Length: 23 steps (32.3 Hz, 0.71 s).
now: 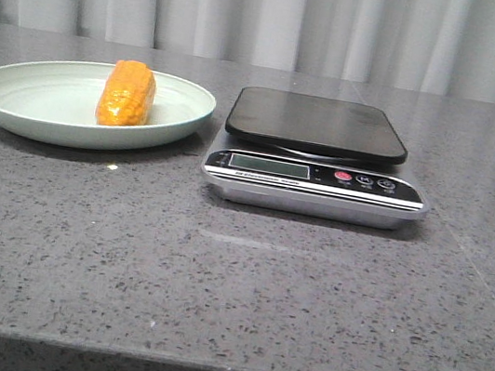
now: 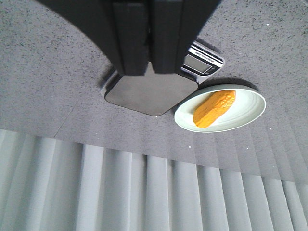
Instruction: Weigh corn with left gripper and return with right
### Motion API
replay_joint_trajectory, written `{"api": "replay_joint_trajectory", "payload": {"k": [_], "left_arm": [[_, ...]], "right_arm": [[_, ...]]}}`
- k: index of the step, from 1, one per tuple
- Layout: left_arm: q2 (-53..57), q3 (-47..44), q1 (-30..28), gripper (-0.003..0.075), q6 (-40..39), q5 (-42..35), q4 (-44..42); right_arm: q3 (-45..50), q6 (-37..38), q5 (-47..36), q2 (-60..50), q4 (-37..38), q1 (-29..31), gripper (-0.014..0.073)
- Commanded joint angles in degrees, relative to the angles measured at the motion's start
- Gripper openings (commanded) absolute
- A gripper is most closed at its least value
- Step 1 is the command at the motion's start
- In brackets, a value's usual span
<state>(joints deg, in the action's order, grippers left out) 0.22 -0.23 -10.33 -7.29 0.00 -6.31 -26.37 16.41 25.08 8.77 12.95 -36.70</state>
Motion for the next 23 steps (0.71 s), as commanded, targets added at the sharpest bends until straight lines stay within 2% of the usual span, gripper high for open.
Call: {"api": "replay_joint_trajectory", "payload": {"k": [1,13,23], "left_arm": [[1.2,-0.3,-1.1,0.0127,0.1,-4.2,0.7],[1.2,-0.3,-0.3,0.0127,3.2,-4.5,3.8],[1.2,-0.3,3.1,0.0127,3.2,-4.4,3.8]], "right_arm": [[-1.4,-0.5,-4.2,0.7,1.3,0.4,0.0142],[-1.4,-0.5,-4.3,0.7,1.3,0.4,0.0142],[-1.4,-0.5,-4.3,0.7,1.3,0.4,0.0142]]}}
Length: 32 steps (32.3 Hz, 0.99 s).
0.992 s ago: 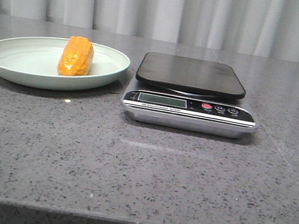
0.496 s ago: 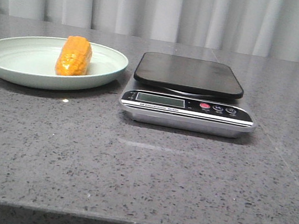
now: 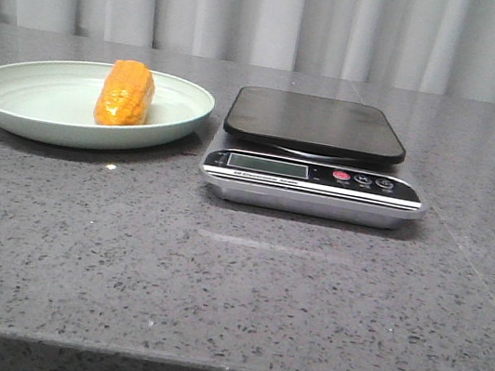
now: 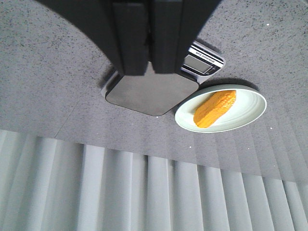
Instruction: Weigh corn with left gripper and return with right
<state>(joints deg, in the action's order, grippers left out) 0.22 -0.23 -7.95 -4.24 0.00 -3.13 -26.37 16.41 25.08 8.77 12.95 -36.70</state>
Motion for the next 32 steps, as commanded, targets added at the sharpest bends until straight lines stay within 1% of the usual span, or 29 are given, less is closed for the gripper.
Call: {"api": "replay_joint_trajectory", "payload": {"k": [1,27,29,32], "left_arm": [[1.2,-0.3,0.7,0.0127,0.2,-4.4,0.6],[1.2,-0.3,0.7,0.0127,0.2,-4.4,0.6],[1.2,-0.3,0.7,0.0127,0.2,-4.4,0.6],[1.2,-0.3,0.7,0.0127,0.2,-4.4,0.6]], "right_arm": [[-1.4,-0.5,-4.3,0.7,1.3,0.4,0.0142],[-1.0,-0.5,-4.4,0.6,1.3,0.6,0.0142],[-0.8,-0.5,-4.5,0.4,1.0,2.0,0.0142],[-0.7,-0.5,-5.5,0.4,0.4,7.8,0.0142]]}}
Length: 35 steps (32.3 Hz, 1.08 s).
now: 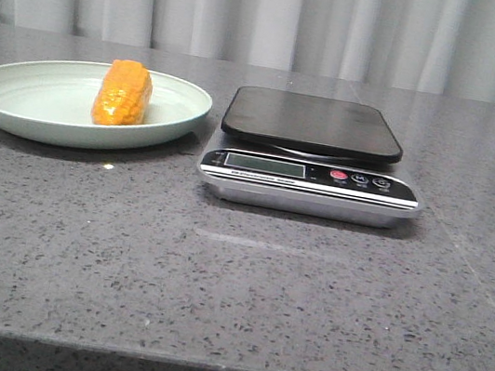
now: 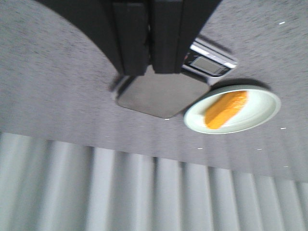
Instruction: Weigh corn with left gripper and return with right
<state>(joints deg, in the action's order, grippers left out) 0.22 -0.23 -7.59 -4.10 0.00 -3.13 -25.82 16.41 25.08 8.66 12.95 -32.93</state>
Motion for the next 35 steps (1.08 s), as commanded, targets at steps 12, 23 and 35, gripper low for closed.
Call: {"api": "replay_joint_trajectory", "payload": {"k": [12,23,35], "left_arm": [[1.2,-0.3,0.4,0.0127,0.0,-4.4,0.6],[1.2,-0.3,0.4,0.0127,0.0,-4.4,0.6],[1.2,-0.3,0.4,0.0127,0.0,-4.4,0.6]], "right_arm": [[6.8,-18.0,-20.0,0.4,-16.4,25.9,0.0142],[19.1,-18.3,-27.9,-6.8,-13.7,28.6,0.0142],[27.0,-16.4,-33.9,-10.2,-15.4,28.7,0.0142]]}}
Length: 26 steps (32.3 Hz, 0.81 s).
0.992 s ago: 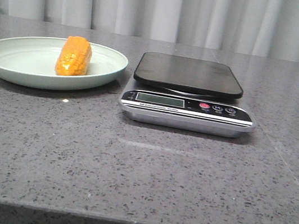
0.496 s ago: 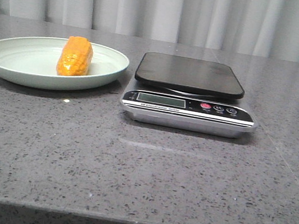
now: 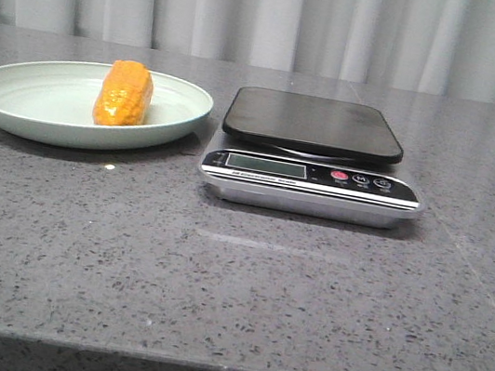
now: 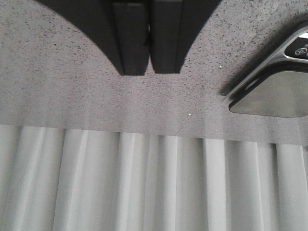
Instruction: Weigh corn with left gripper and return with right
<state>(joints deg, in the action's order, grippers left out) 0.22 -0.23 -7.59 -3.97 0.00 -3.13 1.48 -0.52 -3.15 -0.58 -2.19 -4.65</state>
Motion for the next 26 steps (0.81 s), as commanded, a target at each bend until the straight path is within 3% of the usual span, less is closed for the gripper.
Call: {"api": "replay_joint_trajectory", "payload": {"k": [1,26], "left_arm": [[1.2,-0.3,0.4,0.0127,-0.1,-4.4,0.6],[1.2,-0.3,0.4,0.0127,-0.1,-4.4,0.6]], "right_arm": [[-0.3,0.5,-5.7,-1.0,-0.3,0.4,0.0142],[-0.3,3.1,-5.8,-1.0,0.3,0.4,0.0142]]}}
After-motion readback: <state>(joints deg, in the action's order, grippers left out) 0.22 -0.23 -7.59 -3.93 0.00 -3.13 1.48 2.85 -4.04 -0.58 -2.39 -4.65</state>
